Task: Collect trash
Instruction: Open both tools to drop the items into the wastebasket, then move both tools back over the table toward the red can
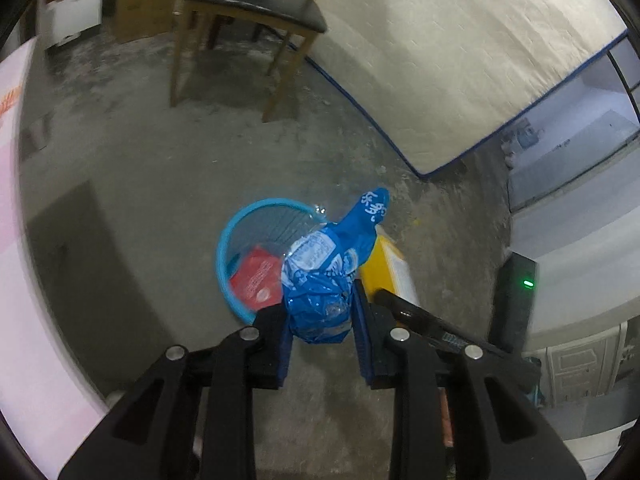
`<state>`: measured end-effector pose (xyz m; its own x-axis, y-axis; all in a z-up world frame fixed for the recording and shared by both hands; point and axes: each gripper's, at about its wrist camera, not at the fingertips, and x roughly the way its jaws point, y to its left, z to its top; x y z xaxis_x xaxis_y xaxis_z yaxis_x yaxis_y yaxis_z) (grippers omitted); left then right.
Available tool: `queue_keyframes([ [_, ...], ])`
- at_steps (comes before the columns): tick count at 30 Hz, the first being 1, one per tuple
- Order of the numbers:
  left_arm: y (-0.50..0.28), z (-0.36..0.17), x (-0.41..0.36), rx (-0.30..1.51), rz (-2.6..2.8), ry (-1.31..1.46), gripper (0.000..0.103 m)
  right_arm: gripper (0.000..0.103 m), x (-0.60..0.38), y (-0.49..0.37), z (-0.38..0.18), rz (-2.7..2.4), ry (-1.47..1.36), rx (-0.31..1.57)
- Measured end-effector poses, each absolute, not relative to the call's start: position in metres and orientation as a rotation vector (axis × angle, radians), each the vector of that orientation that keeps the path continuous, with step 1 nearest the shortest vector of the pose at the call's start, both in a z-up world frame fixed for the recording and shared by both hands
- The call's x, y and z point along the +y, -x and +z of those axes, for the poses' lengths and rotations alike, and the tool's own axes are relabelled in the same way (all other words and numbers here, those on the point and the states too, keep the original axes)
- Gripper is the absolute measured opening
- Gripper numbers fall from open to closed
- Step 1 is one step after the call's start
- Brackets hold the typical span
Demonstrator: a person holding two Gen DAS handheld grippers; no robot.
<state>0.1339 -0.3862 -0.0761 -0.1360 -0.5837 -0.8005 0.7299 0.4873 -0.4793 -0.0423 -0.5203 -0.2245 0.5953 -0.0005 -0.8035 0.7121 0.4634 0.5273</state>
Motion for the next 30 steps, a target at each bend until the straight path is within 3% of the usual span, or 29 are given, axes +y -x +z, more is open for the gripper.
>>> queue_keyframes([
  [2,-0.139,-0.089,-0.402,1.299,-1.128,-0.153,0.06,0.085,-0.541,0.033,-0.248,-0.549,-1.02,0.827],
  [3,-0.142,-0.095,-0.407,1.301,-1.114,-0.149,0.063,0.089,-0.549,0.03,-0.26,-0.568,-1.027,0.83],
  [8,-0.157,-0.108,-0.388,1.33,-1.049,-0.113,0.063,0.089,-0.559,0.039,-0.301,-0.645,-1.062,0.912],
  [14,-0.168,-0.075,-0.329,1.243,-1.034,-0.078,0.063,0.089,-0.542,0.061,-0.295,-0.632,-1.049,0.903],
  [22,-0.16,-0.014,-0.206,1.071,-0.992,0.037,0.067,0.089,-0.515,0.048,-0.225,-0.526,-0.893,0.829],
  [30,-0.133,0.01,-0.06,0.895,-0.811,0.062,0.069,0.089,-0.438,-0.029,-0.129,-0.212,-0.638,0.766],
])
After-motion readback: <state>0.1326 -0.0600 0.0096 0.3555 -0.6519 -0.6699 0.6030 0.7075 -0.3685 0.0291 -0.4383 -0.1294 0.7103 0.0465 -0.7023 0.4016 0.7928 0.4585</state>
